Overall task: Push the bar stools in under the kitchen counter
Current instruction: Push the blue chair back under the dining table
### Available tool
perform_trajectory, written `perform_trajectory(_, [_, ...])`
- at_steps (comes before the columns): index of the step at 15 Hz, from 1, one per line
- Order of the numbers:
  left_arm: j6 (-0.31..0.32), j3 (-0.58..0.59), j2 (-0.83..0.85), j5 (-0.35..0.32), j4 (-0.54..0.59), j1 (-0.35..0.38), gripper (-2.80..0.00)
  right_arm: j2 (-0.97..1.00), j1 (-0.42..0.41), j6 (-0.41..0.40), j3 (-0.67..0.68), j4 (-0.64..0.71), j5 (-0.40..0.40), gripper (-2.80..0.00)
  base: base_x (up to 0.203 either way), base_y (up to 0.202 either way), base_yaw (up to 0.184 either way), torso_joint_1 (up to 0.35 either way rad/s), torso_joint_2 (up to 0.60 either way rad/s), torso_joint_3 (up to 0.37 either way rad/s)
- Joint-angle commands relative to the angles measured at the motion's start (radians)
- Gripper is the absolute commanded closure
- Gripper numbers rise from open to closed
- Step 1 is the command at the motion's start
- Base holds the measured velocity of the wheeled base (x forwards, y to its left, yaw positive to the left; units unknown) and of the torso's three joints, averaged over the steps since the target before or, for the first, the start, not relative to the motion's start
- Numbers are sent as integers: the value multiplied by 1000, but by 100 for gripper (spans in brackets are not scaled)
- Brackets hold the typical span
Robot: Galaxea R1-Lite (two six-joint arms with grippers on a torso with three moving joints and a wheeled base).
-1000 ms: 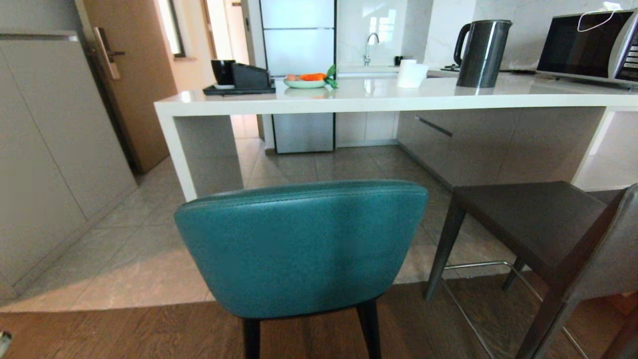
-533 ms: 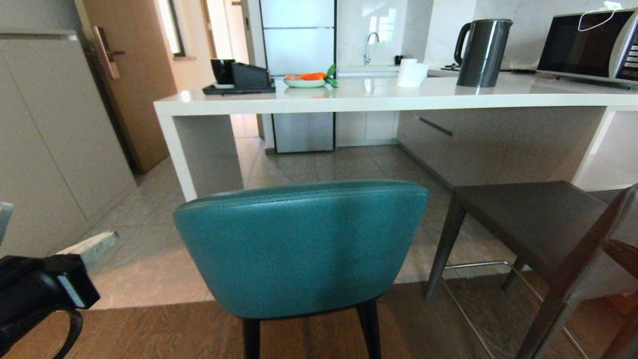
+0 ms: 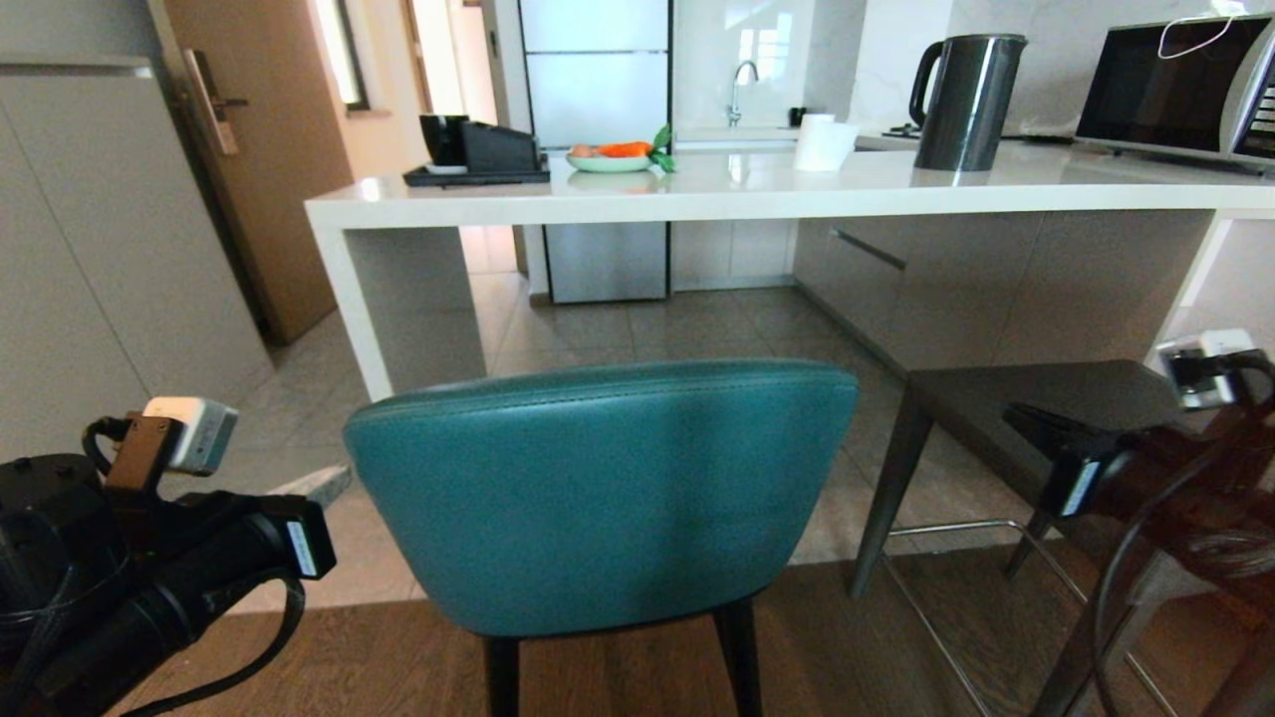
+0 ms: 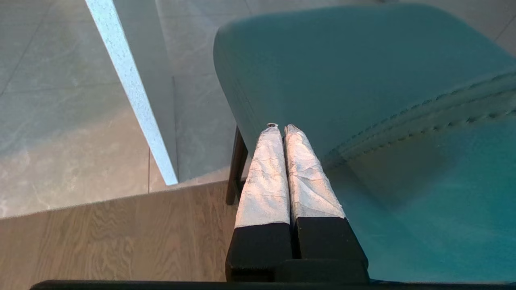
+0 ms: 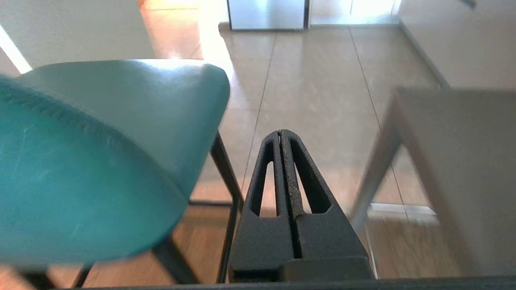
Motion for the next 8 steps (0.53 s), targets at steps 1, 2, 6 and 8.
perform_trajectory(1, [-1,25,21,25,-46,-34,0,209,155,-8,-2,-220,-104,0,0,0,0,0,0,0])
perform_trajectory(2, [-8,36,21,35,-64,-41,0,223,202,-8,-11,-250,-146,0,0,0,0,0,0,0])
perform_trajectory(6, [-30,27,49,41,-72,-68,0,299,272,-7,-99,-266,-194,0,0,0,0,0,0,0])
perform_trajectory(8, [-33,6,82,42,-73,-87,0,326,303,-7,-128,-266,-204,0,0,0,0,0,0,0])
